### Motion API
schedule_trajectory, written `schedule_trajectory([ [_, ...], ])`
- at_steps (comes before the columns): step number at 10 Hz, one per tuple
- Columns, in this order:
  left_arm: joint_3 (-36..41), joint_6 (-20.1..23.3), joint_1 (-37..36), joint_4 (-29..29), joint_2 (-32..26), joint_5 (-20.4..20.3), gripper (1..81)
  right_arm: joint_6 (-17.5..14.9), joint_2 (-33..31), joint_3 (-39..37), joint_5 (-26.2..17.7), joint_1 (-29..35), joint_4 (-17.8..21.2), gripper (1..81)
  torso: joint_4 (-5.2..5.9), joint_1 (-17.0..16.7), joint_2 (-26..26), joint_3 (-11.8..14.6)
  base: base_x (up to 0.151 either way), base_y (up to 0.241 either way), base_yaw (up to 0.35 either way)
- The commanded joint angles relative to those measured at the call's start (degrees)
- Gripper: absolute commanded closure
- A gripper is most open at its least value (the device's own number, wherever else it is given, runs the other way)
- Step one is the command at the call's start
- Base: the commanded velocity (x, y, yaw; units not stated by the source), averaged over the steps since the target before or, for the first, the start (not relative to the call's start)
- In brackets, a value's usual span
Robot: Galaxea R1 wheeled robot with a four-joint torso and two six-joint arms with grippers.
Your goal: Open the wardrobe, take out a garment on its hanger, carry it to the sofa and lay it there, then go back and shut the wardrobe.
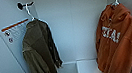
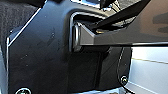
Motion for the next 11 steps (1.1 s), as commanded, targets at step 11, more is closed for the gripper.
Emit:
schedule_trajectory([
  [11,-0.01,-0.42,-9.23,-1.65,0.28,9.99,1.0,-0.15,0.84,-0.72,-3.10,1.76,0.55,1.0,-1.20,0.05,0.00,3.21,0.000,0.000,0.000],
])
